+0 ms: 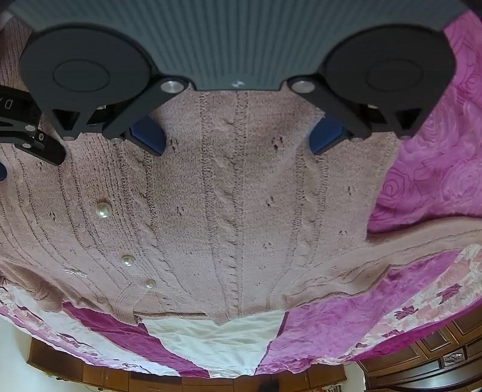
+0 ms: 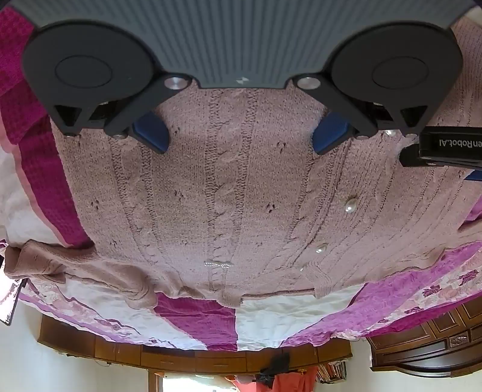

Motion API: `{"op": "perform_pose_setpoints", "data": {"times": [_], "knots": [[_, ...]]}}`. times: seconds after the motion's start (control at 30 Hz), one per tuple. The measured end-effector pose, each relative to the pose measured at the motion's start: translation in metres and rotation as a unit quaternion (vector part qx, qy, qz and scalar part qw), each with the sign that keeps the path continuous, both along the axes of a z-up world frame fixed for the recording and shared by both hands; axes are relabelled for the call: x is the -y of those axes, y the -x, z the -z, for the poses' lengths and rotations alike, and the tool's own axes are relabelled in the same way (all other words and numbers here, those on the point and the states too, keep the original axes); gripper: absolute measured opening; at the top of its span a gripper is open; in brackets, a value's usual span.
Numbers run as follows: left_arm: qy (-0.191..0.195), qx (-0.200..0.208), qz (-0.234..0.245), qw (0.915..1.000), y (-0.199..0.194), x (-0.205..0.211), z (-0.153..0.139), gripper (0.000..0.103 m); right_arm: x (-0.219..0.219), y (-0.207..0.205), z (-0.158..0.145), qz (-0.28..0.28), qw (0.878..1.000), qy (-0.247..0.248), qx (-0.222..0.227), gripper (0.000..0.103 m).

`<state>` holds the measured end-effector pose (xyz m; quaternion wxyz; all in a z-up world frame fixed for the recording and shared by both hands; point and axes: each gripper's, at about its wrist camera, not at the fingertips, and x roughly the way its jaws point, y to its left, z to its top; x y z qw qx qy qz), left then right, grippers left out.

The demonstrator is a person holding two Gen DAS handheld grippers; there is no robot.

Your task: Fold small clothes

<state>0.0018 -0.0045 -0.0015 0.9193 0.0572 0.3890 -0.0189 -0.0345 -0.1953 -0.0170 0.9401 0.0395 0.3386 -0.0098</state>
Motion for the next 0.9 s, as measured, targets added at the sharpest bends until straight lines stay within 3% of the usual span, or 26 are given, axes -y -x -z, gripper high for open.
{"op": "perform_pose_setpoints", "data": {"times": [0.9], "knots": [[0.0, 0.002, 0.0, 1.0, 0.0005, 0.0005, 0.0003, 0.103, 0.0019, 0.0003, -0.0001, 0.0, 1.0, 0.001, 0.002, 0.103]]}}
